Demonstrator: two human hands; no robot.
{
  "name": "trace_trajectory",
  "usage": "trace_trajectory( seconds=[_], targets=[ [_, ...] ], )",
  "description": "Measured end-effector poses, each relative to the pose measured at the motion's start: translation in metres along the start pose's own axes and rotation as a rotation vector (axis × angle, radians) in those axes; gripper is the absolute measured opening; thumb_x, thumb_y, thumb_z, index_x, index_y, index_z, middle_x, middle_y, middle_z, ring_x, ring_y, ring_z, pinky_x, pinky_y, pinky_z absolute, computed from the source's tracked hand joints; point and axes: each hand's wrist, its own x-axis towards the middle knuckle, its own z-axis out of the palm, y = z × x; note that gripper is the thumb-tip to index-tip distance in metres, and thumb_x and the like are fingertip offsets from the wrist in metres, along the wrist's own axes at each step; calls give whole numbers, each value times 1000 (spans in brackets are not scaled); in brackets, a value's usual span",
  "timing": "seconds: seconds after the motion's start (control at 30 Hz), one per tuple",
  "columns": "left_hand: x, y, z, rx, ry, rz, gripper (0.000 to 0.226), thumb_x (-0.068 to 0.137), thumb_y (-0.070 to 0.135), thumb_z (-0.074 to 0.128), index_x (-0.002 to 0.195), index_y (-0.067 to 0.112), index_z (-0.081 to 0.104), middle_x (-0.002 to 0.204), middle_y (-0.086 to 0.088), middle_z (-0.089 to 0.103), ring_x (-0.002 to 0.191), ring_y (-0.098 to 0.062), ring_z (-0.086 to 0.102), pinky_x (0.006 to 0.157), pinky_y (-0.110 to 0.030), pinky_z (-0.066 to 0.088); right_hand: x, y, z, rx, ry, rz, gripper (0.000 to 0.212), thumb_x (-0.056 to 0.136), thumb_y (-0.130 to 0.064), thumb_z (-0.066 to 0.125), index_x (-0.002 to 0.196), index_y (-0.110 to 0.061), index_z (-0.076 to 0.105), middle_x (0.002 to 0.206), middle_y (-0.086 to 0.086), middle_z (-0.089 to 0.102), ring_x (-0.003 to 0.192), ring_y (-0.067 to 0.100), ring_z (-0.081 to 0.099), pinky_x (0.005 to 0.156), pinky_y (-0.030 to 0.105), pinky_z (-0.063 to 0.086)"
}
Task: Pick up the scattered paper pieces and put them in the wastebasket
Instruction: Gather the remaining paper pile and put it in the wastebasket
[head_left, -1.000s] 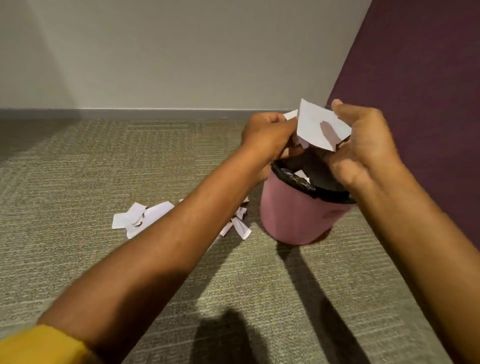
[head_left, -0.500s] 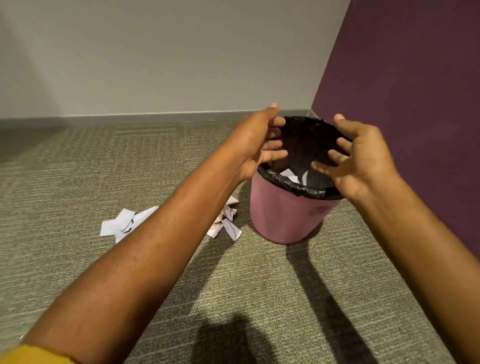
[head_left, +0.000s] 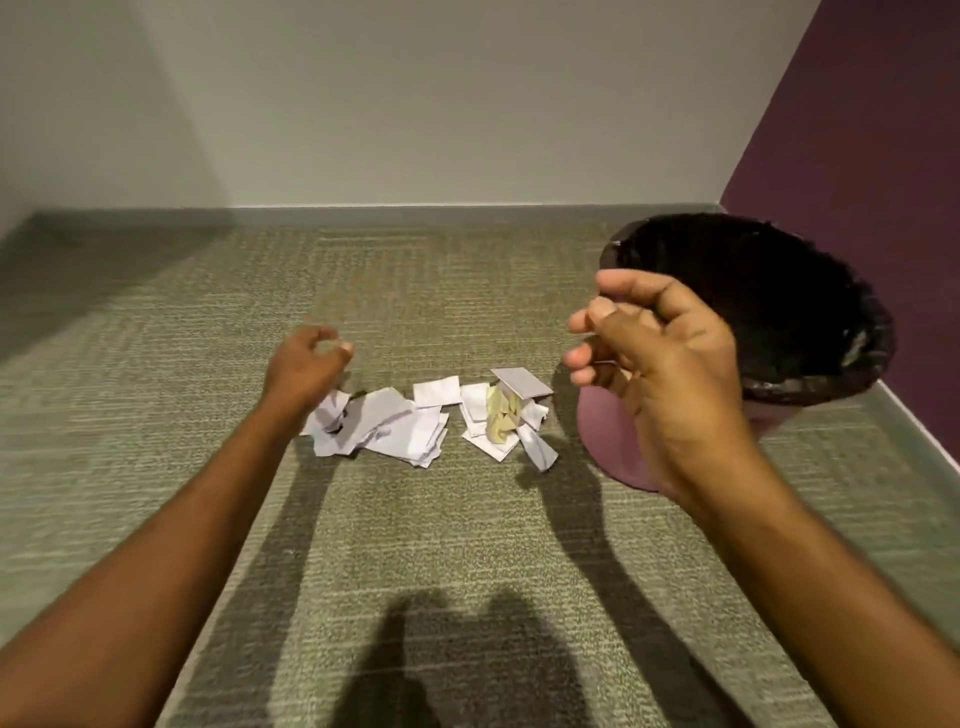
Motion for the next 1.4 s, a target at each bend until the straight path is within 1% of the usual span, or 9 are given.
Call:
trace_trajectory(
  seconds=[0.1,0.23,0.3,0.43,0.67,0.83,1.13,1.27,1.4],
  targets=[
    [13,-58,-3,182,-113,-42,62,85,49,75,143,31,63,141,-4,65,120,-30,67,106,-52,55,0,37,3,-70,-17,99,24,102,3,65,126,-4,63,93,15,75,67,23,66,57,29,55],
    [19,-108,18,544,-218,19,99,73,102,43,144,35,55,152,-7,57,137,-34,54,113,-60,42,-2,82,6,-162,-8,202,25,101,4,64,124,-5,64,90,13,75,65,20,66,54,27,54],
    [6,-111,24,655,-198,108,102,73,105,32,150,40,47,164,-5,43,150,-33,39,120,-64,31,-3,103,8,-202,-27,256,25,101,3,65,124,-6,65,90,13,74,64,18,66,53,26,54],
    [-19,-104,29,640,-197,244,109,70,106,44,156,38,43,173,0,26,160,-26,21,128,-61,18,-2,144,13,-297,-94,338,26,100,-2,70,121,-15,67,97,17,72,64,15,68,52,25,53],
    [-25,-110,26,554,-187,410,82,81,81,57,144,30,60,156,-2,52,143,-24,48,113,-46,45,2,192,29,-486,-181,376,26,98,-8,74,117,-24,69,100,4,73,86,17,71,69,35,64],
    [-32,-113,30,476,-217,466,71,86,75,60,139,28,65,152,3,58,138,-19,53,107,-43,50,8,216,42,-624,-247,353,35,93,-14,83,121,-26,66,116,-4,66,109,22,69,91,40,63],
    [-49,-111,38,314,-193,478,39,97,57,67,123,29,70,112,12,70,100,-11,61,85,-39,54,16,231,57,-1190,-437,68,126,75,-47,95,169,-37,13,174,-6,21,157,21,22,116,52,42],
    [-56,-110,37,74,-173,322,35,93,25,73,127,32,70,109,16,74,96,-7,69,80,-38,58,18,233,57,-1266,-518,6,116,82,-43,91,170,-37,15,171,-9,35,156,19,31,115,46,42],
    [-58,-108,38,-28,-111,207,42,98,6,68,128,34,70,88,16,71,70,-11,69,56,-36,54,20,236,55,-1375,-555,-85,91,91,-40,83,166,-29,32,161,-4,51,144,23,45,108,41,47]
  ],
)
